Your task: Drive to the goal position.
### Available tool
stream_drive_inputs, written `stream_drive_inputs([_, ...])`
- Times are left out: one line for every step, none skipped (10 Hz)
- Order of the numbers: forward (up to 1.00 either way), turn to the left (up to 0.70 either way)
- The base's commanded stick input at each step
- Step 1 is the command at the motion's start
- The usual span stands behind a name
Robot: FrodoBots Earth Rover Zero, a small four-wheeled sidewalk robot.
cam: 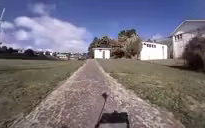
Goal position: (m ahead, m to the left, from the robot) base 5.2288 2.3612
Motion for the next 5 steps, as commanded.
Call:
stream_drive_inputs([1.0, 0.22])
stream_drive_inputs([1.0, 0.06])
stream_drive_inputs([1.0, 0.0])
stream_drive_inputs([1.0, 0.0])
stream_drive_inputs([0.19, 0.0])
